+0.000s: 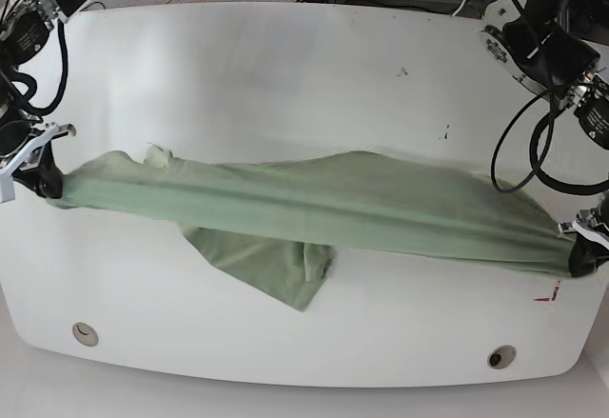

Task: Layout the t-shirt on the table in an organized manner, then fold the t-shirt properly
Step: 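Lift the shirt with both grippers and stretch it apart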

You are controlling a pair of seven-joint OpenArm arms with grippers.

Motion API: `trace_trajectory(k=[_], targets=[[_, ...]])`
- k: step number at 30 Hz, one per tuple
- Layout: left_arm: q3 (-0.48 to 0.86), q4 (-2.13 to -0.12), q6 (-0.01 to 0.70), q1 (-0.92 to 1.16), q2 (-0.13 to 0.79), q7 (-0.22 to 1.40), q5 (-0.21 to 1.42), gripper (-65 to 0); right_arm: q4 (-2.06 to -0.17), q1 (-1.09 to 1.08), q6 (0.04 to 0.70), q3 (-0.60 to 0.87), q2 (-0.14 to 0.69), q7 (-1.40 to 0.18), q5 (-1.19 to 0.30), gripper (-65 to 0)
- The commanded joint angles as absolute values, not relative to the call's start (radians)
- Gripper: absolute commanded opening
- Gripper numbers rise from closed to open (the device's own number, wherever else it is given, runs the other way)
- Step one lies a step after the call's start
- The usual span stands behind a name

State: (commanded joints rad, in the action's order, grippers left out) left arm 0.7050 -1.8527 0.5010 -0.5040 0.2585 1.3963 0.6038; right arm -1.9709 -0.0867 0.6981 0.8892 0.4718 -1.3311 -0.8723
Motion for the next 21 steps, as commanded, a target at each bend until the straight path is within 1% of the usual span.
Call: trace_trajectory(k=[6,8,11,17,21], targets=[[0.702,-1.851,0.501,-0.622,0.275,1.396,0.602,-63.2,-1.968,-0.228,0.698,0.794,0.536,-1.331,-0.865,-65.0],[0.688,-1.851,0.501,-0.662,0.275,1.396,0.599,-63.2,-1.968,-0.269,0.698,0.769,0.549,-1.331,-0.84,-65.0],[0.647,-1.834,0.501,-0.723,0.275,1.396,0.598,-63.2,-1.966,-0.348,0.698,0.728,0.559,-1.331,-0.788,-65.0],[0.627,-1.796,0.499,-0.855,0.272,1.396,0.587,-62.9,-1.956,-0.499,0.698,0.608,0.576,-1.33,-0.676,-65.0],[0.578,-1.739,0.499,-0.981,0.271,1.396,0.53,-62.9,-1.876,-0.599,0.698,0.556,0.581,-1.33,-0.653,-65.0]])
